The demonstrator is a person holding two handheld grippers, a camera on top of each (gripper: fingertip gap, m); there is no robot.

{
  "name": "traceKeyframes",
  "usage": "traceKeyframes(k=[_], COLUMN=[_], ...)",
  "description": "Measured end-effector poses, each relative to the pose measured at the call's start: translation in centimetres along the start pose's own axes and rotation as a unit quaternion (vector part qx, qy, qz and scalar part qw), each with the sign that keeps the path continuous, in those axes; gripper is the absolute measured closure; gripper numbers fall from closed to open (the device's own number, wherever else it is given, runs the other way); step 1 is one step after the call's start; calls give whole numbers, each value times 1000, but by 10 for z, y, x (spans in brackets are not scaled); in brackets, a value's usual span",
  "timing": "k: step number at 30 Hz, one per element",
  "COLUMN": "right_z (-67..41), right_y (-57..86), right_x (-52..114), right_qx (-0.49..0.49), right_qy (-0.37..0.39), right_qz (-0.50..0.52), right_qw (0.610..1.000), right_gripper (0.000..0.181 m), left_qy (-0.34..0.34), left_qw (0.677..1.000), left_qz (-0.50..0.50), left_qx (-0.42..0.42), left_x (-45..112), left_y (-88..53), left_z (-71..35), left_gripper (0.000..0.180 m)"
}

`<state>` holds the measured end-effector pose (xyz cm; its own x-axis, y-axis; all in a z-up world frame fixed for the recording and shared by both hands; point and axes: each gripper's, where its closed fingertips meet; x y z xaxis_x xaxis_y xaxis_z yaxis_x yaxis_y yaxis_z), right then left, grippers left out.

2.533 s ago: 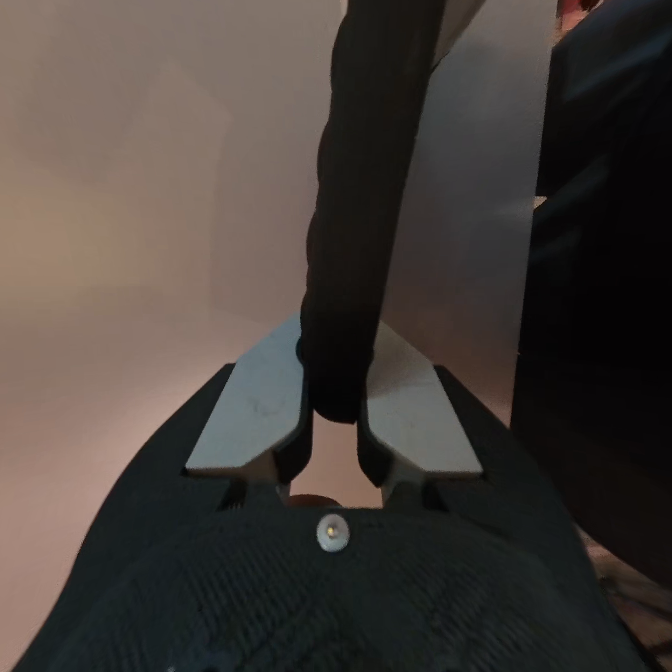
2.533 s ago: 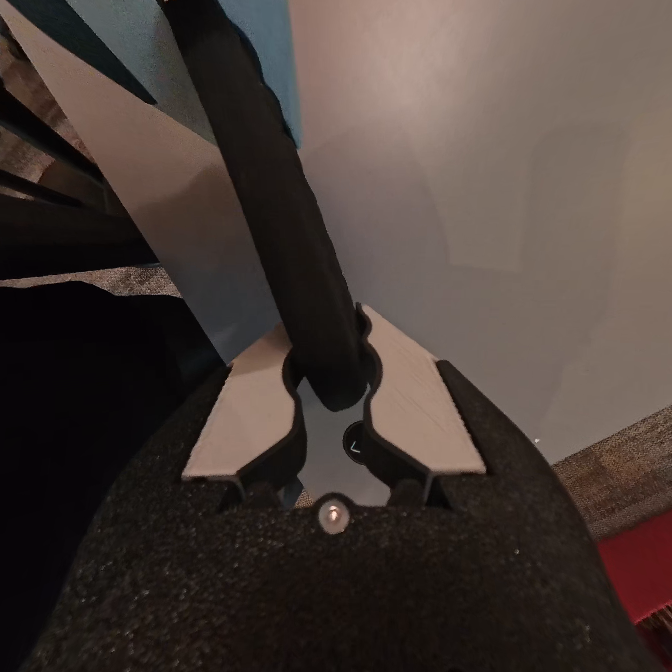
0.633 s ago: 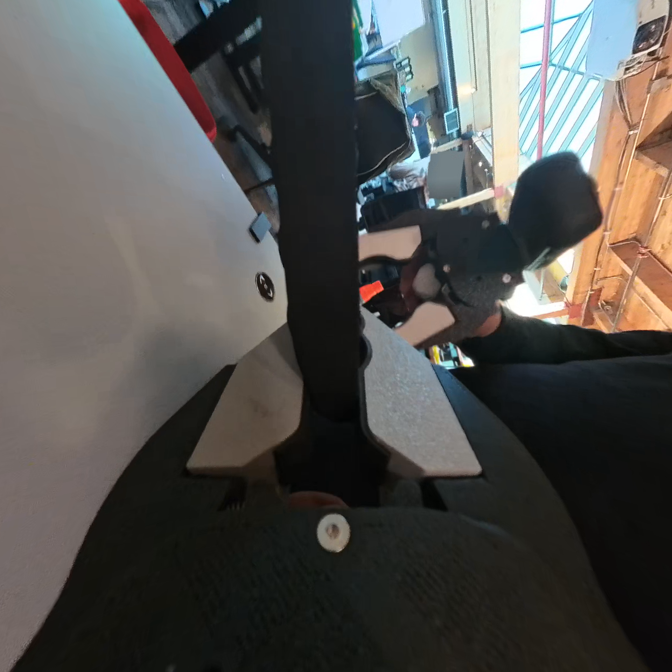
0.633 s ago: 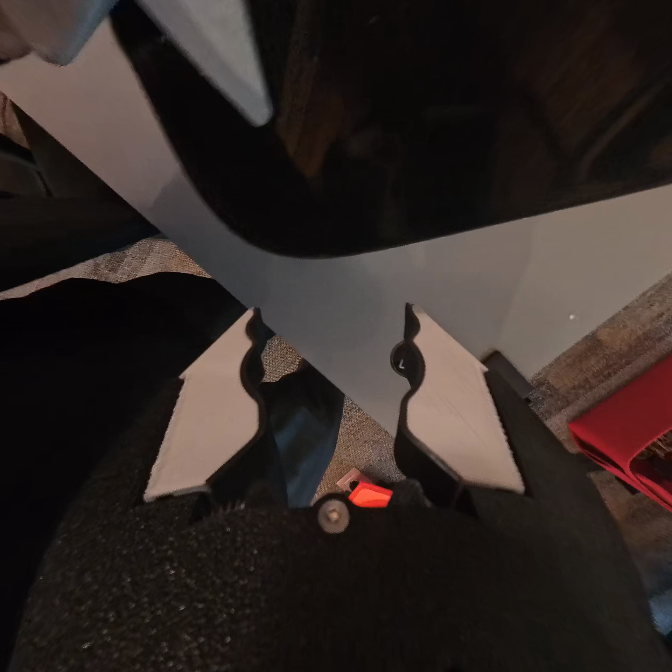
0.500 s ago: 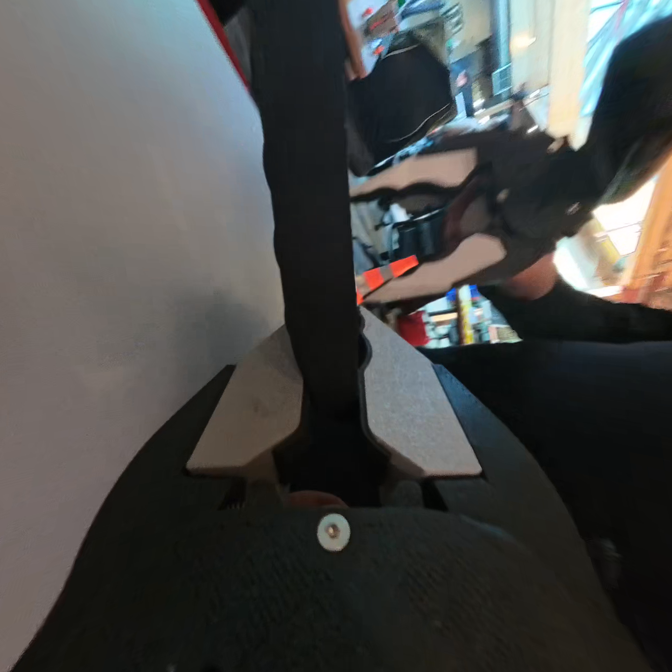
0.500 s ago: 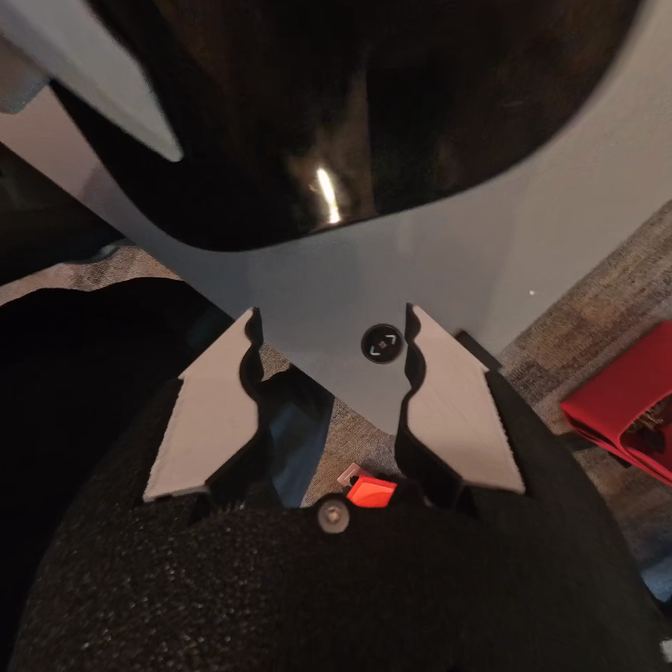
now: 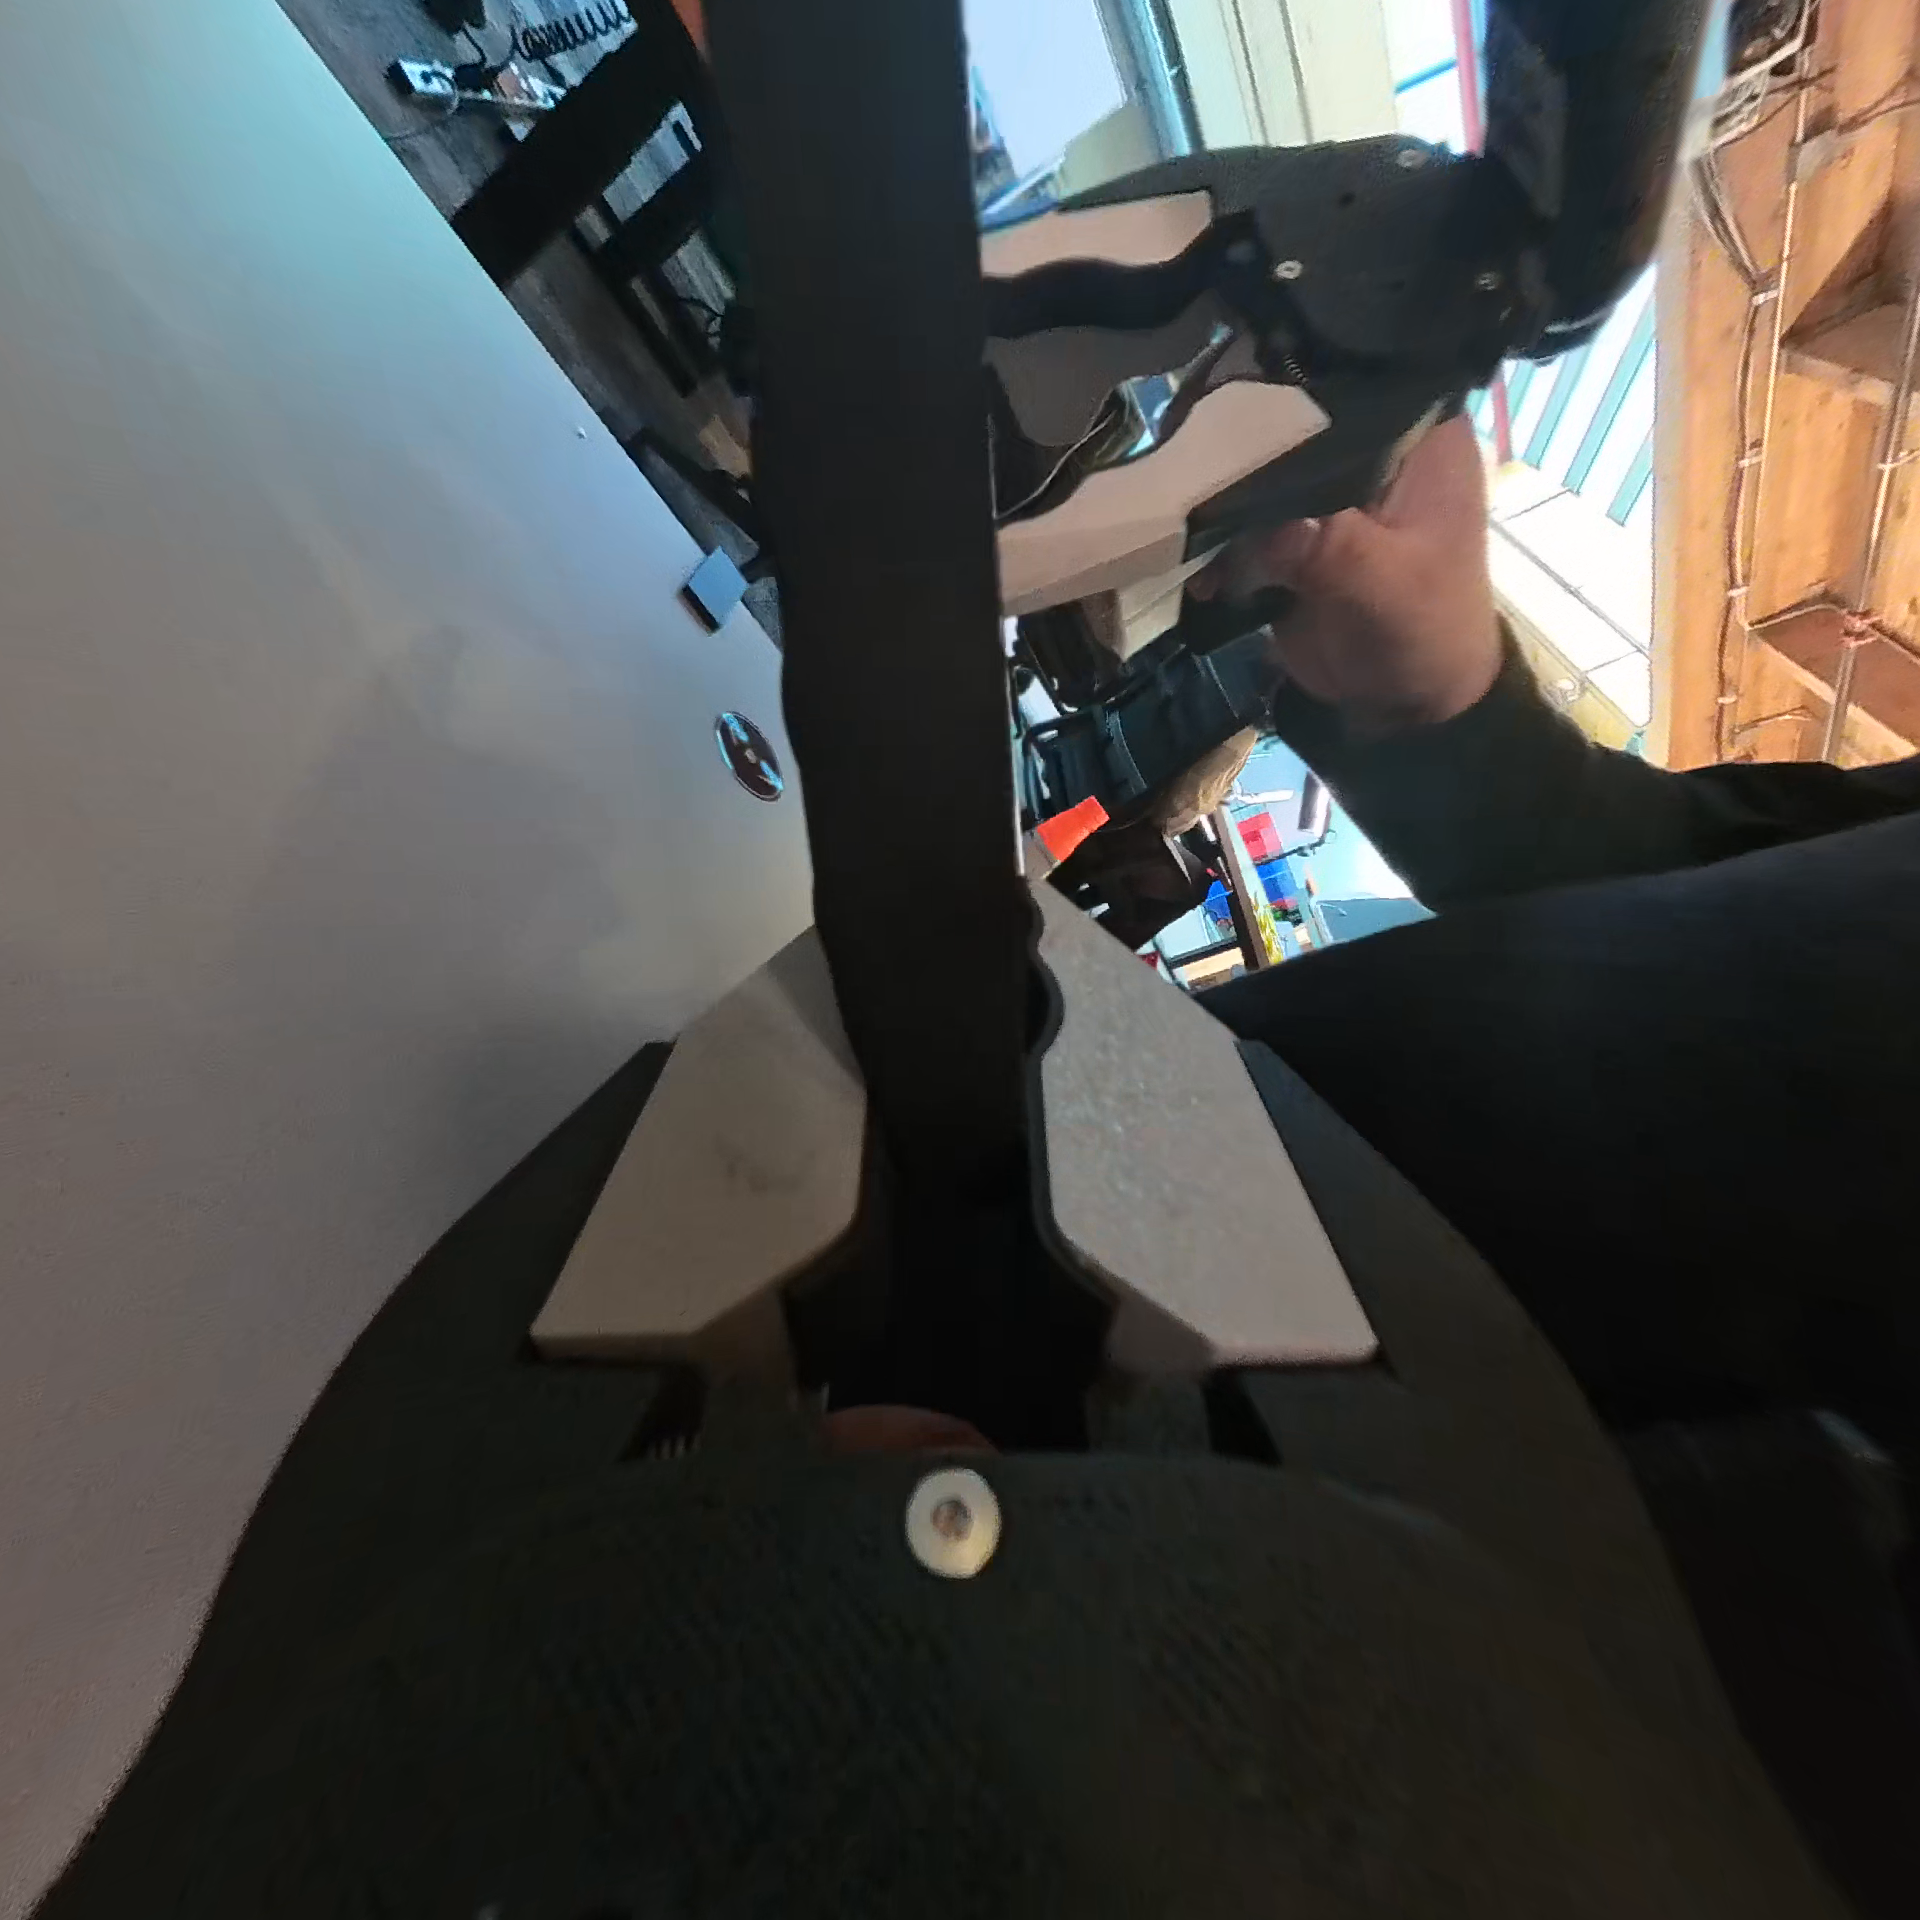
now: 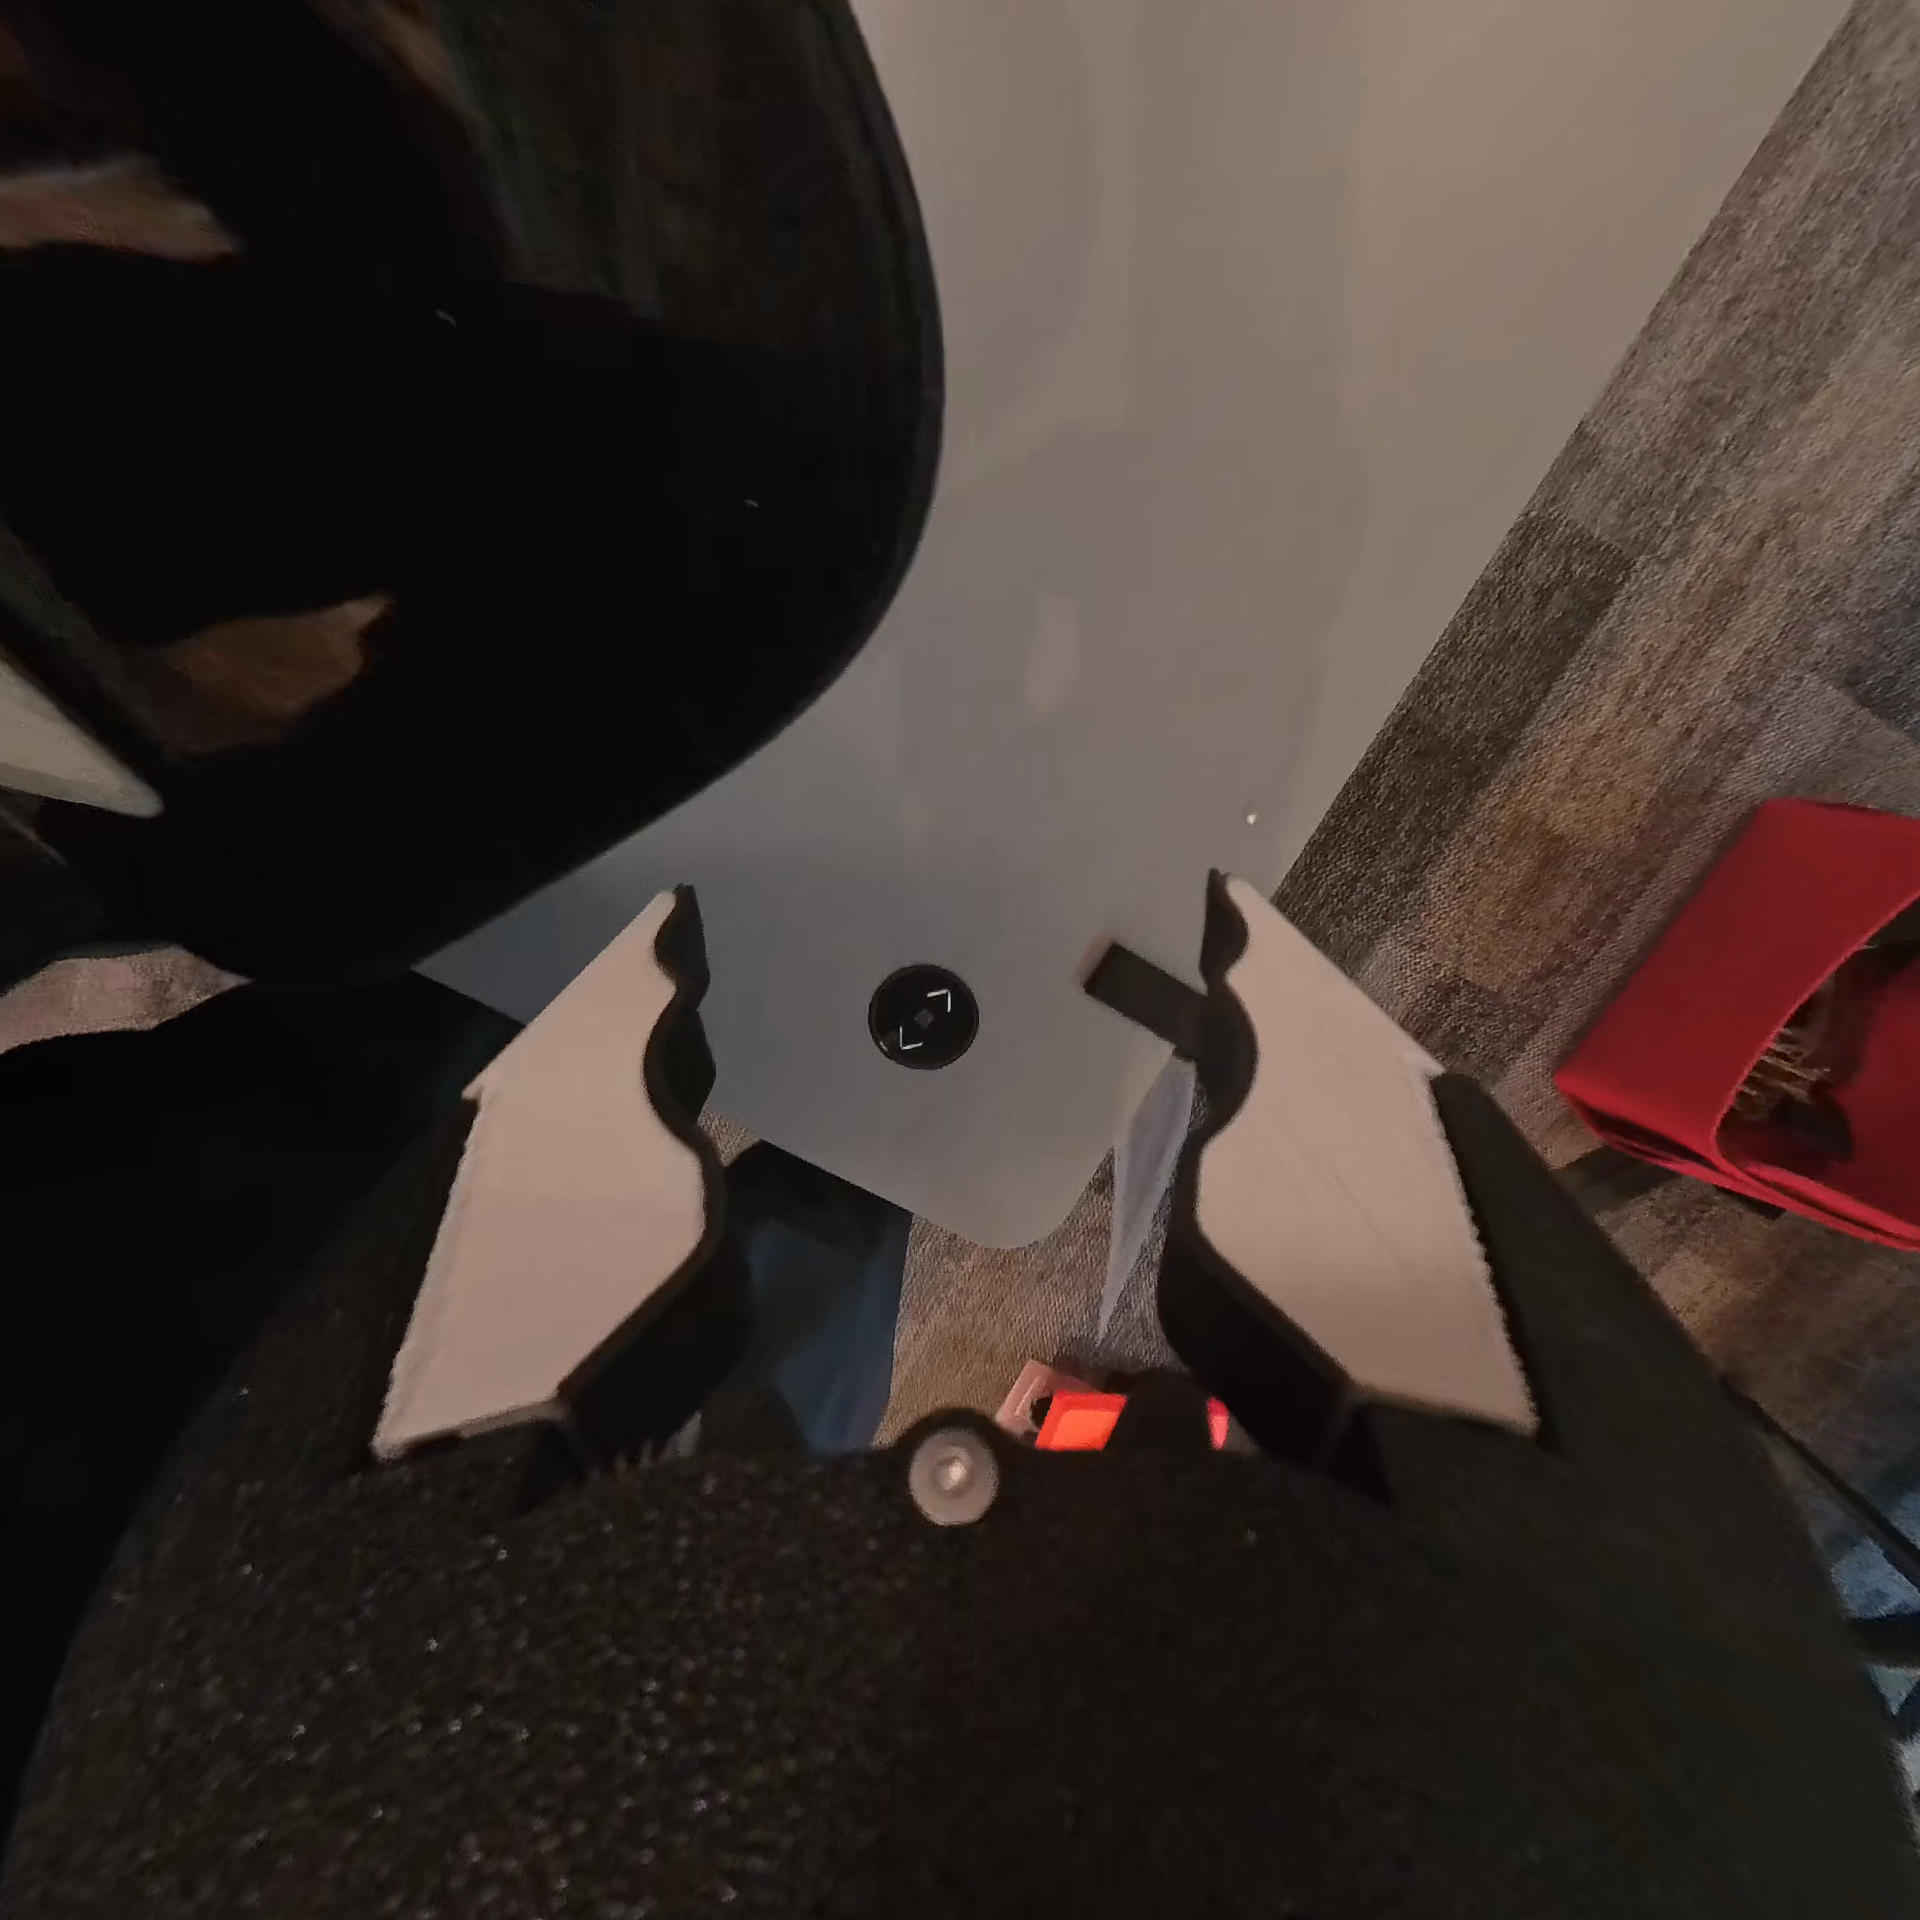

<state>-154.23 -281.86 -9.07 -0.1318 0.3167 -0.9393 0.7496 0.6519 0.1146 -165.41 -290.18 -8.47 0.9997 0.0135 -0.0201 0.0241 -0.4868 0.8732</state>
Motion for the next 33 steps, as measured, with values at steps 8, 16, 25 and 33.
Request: traceKeyframes(k=[8,16,25,33], right_z=[-11,3,8,11], right_y=[-18,-37,-34,-45], right_x=[-13,2,3,8], right_qx=[1,-3,11,5], right_qy=[46,14,8,3], right_qz=[-36,-72,-87,-101], right_qw=[998,997,996,995], right_gripper=[102,102,103,103], left_qy=[-22,-15,-71,-114], left_qw=[991,978,919,896], left_qz=[-107,-143,-387,-407], left_qx=[-75,-154,34,135], left_x=[-2,-9,-93,-73], left_y=[-40,-47,-56,-64], left_z=[9,10,-8,-16], left_gripper=[161,125,110,152])
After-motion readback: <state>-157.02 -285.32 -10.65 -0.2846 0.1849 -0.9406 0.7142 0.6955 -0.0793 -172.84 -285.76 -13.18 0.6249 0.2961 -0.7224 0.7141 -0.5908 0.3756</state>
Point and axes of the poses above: each gripper's, where its closed fingertips meet, x out along the fingers, z out of its underside, y = z × x across the jaws, and after that the axes turned 8 degrees about z, right-handed
